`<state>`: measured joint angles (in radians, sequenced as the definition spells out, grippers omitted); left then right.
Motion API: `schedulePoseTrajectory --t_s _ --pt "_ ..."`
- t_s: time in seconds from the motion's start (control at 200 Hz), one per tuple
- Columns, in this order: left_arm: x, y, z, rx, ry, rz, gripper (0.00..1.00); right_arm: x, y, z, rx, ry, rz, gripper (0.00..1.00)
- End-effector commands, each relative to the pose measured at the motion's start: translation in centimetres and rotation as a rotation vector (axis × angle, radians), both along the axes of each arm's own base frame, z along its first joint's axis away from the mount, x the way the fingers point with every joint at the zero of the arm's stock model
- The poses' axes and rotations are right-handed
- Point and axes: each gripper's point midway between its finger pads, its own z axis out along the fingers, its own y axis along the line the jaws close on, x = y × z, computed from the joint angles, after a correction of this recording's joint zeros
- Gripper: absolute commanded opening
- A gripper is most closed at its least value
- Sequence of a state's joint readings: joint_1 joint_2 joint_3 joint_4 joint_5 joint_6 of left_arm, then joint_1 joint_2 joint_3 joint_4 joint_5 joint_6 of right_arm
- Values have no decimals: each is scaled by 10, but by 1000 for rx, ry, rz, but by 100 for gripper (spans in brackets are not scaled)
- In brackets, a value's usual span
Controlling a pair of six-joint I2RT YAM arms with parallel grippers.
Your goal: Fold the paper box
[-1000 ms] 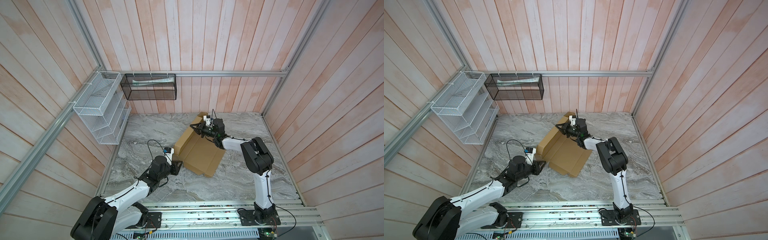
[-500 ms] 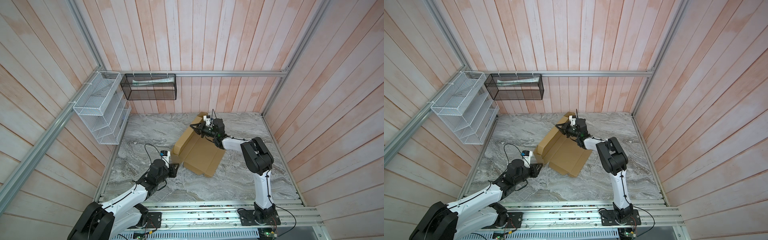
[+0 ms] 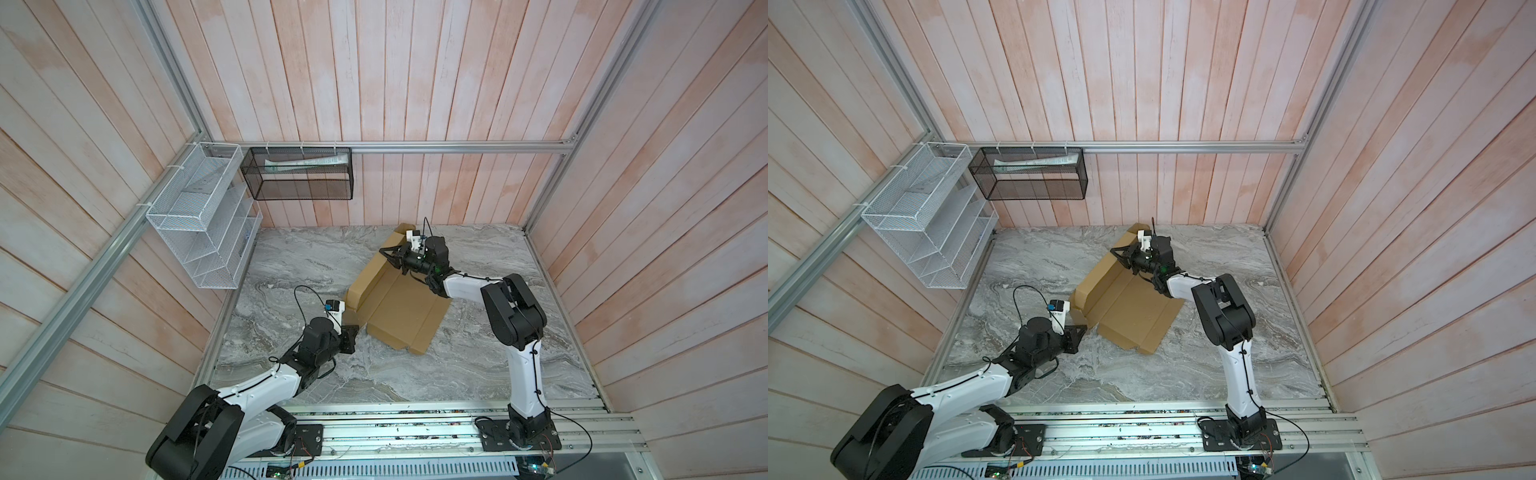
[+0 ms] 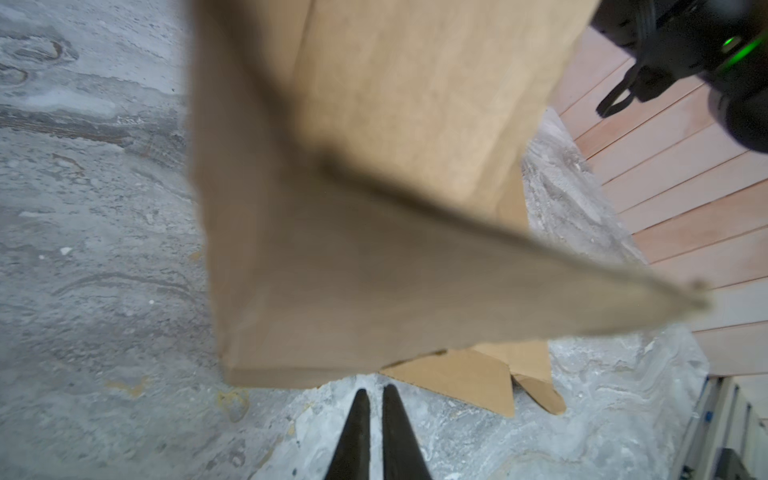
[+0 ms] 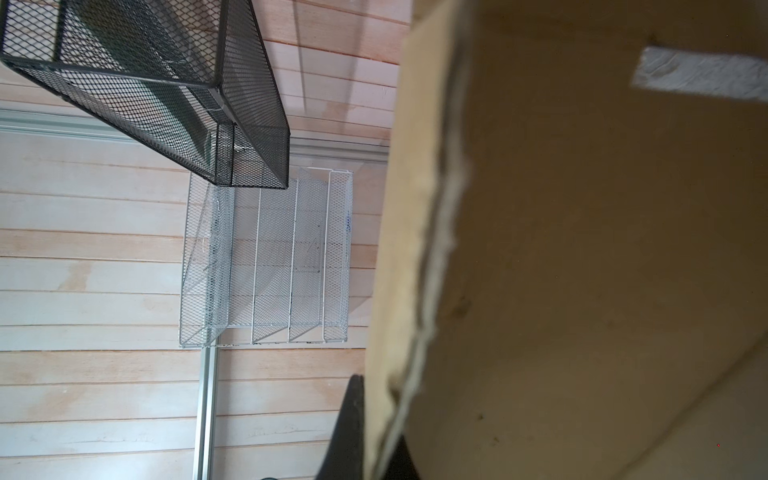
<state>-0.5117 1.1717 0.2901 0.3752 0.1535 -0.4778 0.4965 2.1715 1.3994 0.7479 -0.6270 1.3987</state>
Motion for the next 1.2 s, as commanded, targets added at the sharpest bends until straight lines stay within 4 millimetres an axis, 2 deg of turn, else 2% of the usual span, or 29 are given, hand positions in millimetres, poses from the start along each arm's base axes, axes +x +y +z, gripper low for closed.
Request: schedulePoseTrajectory --t_s 0.0,0.385,0.765,1.005,1.195 --pt "2 -8 8 -19 -47 -39 8 5 8 -2 -3 -12 6 0" --pt "1 -13 15 -29 -89 -79 3 4 10 2 -2 -14 5 0" --pt "-12 -24 32 -155 -128 -139 12 1 8 5 3 -20 -5 0" --pt "-19 -30 35 -182 -126 -186 13 0 9 5 8 -25 -3 0" --pt "-16 -29 37 -172 -119 -172 13 0 8 8 11 -31 -7 0"
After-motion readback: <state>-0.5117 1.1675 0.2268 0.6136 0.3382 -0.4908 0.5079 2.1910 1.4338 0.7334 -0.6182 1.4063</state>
